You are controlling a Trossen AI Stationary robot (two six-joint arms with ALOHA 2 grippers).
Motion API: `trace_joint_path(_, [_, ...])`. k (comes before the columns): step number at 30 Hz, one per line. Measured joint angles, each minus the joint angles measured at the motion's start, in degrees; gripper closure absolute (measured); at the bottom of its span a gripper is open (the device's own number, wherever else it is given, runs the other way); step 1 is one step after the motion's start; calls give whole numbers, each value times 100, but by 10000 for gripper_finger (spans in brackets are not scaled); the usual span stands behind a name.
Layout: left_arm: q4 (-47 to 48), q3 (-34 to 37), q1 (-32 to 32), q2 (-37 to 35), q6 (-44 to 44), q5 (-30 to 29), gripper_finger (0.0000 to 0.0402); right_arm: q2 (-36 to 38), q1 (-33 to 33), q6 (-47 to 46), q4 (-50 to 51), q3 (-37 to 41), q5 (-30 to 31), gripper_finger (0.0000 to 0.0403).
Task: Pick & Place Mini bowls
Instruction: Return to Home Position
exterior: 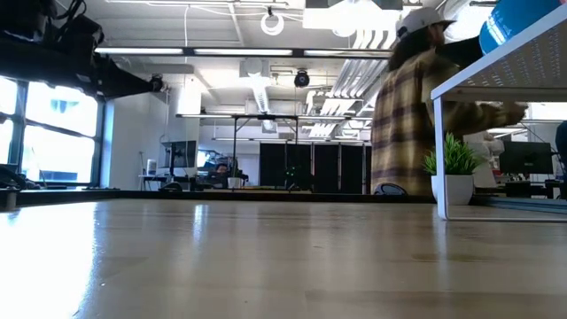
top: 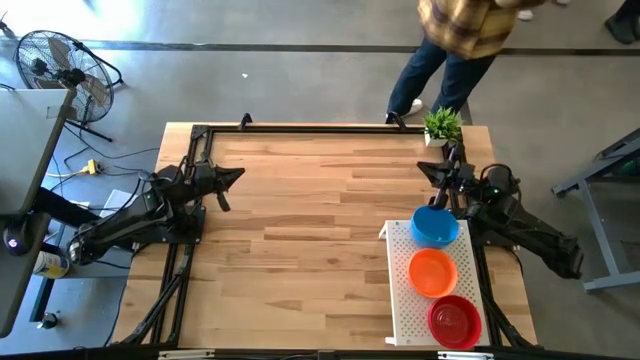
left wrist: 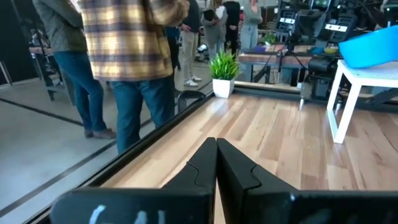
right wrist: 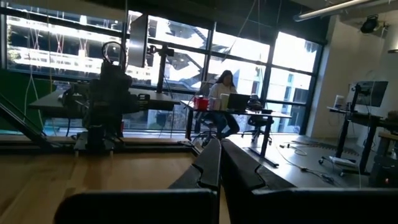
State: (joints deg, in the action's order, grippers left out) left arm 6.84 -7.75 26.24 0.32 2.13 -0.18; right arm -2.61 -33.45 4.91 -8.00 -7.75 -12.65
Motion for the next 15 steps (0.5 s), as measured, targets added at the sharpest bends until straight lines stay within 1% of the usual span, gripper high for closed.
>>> trace_joint_path(6, [-22, 0, 0, 2, -30, 3, 401, -34, 50, -62, 114, -168, -98, 403])
trace_joint_path(10, [-29, 0, 0, 2, -70, 2, 401, -157, 116, -105, 486, -582, -79, 403])
trace_joint_path(15, [-42, 0, 0, 2, -70, -38, 401, -546, 127, -148, 808, -1132, -184, 403])
